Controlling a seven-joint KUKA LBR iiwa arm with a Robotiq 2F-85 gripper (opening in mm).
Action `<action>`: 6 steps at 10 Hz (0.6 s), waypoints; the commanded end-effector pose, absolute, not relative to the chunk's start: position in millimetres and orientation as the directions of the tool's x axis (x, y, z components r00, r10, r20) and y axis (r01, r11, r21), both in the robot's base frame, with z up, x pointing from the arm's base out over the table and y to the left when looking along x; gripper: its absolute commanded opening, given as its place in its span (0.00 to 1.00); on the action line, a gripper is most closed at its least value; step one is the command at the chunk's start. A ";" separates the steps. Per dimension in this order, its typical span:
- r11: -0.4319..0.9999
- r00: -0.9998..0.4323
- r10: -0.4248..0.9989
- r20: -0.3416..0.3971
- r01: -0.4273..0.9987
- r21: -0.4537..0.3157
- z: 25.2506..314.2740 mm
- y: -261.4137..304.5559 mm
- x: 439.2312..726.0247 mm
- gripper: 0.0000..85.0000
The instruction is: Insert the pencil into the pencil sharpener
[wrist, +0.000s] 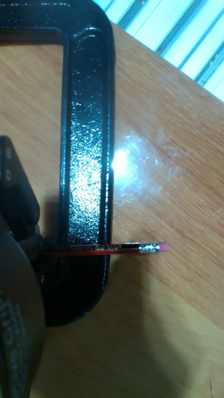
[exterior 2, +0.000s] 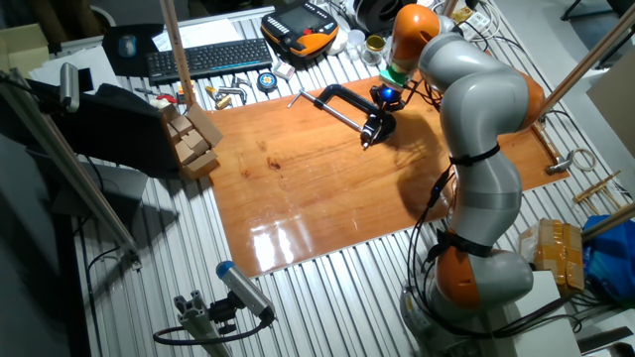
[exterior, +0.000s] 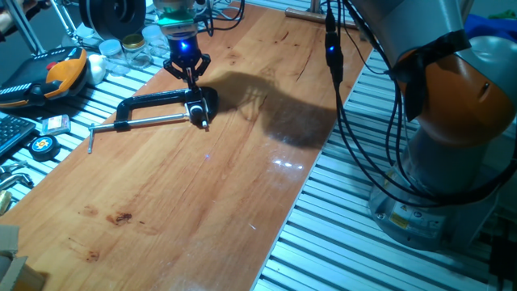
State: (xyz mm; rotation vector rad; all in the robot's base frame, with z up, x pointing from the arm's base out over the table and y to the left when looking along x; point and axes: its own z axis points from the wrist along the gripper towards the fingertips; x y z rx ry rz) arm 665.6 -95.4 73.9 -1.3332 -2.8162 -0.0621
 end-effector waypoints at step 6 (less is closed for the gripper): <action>0.628 -0.629 0.776 0.041 0.777 0.032 73.4 -94.0 664.9 0.20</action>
